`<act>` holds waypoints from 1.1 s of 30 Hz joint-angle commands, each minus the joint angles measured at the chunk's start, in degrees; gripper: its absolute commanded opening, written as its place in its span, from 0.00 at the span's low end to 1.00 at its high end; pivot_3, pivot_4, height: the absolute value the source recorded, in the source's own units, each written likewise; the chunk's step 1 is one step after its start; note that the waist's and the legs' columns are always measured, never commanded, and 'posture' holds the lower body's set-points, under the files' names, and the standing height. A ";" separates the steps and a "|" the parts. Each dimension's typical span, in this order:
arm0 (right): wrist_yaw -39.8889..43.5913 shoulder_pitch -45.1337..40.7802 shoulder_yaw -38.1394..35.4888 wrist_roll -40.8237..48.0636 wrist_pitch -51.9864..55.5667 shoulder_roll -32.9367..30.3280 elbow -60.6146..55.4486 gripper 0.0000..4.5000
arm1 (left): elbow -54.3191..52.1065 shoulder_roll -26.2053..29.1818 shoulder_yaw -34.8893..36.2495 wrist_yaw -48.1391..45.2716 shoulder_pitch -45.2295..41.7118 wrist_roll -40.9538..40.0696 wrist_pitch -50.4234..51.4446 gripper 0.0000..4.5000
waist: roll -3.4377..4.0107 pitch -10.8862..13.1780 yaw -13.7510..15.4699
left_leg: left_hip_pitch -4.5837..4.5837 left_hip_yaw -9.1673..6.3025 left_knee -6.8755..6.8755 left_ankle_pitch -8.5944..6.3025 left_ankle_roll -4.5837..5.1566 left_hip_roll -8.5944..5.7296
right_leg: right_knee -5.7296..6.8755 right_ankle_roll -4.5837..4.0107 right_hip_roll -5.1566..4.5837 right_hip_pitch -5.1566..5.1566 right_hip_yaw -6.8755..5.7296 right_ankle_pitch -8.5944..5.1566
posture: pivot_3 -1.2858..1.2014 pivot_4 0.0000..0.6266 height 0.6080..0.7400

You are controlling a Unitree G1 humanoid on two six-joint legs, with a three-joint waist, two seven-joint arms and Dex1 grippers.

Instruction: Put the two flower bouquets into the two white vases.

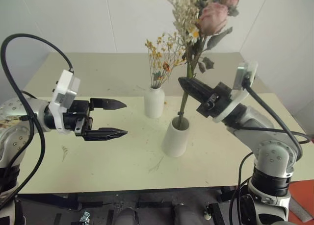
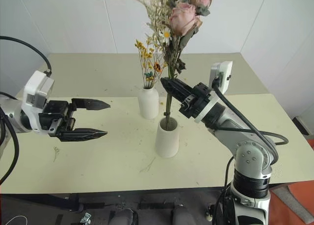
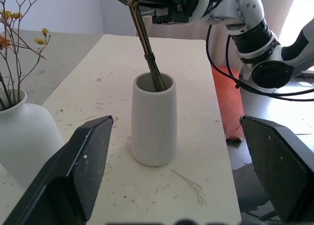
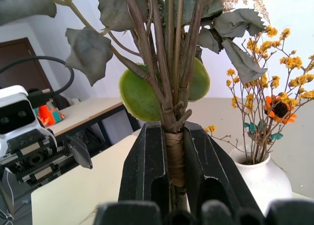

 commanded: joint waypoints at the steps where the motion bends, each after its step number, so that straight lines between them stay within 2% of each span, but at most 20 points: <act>1: 1.06 0.92 0.32 -1.23 -3.06 -0.46 -0.29 0.05 | -1.59 0.40 1.13 0.27 0.23 -0.42 -0.15 1.00 | 0.00 0.00 0.00 | 0.00 0.00 0.00 0.00 0.00 0.00 | 0.00 0.00 0.00 0.00 0.00 0.00 | 0.52 0.24 1.00; 15: 9.93 9.26 5.36 -10.00 -10.08 -5.17 -1.29 0.05 | -2.10 0.44 1.20 0.63 0.78 -0.76 -0.23 1.00 | 0.00 0.00 0.02 | 0.00 0.00 0.00 0.00 0.00 -0.01 | 0.00 0.00 0.00 0.01 0.00 0.00 | 0.52 0.24 1.00; 23: 11.49 11.63 6.68 -13.07 -12.67 -5.35 -1.41 0.64 | -1.54 0.23 0.70 0.59 0.22 -0.39 -0.46 1.00 | 0.00 0.00 0.04 | 0.00 0.00 0.01 0.00 0.00 -0.01 | -0.01 0.00 0.00 0.01 0.00 0.00 | 0.52 0.24 1.00; 28: 15.03 13.72 5.31 -13.65 -13.61 -9.02 -2.07 1.00 | -1.39 0.07 0.67 0.79 -0.07 -0.20 -0.65 1.00 | 0.00 0.00 0.12 | 0.00 0.00 0.01 0.00 0.00 -0.02 | -0.02 0.01 -0.01 0.02 0.00 0.00 | 0.52 0.24 1.00; 33: 19.68 17.49 0.38 -11.32 -13.25 -15.39 -3.03 1.00 | -2.25 0.58 1.57 1.25 1.35 -0.62 -0.07 1.00 | -0.01 0.00 0.37 | -0.01 0.00 0.01 0.00 0.00 -0.02 | -0.03 0.01 -0.02 0.03 0.00 -0.01 | 0.52 0.24 1.00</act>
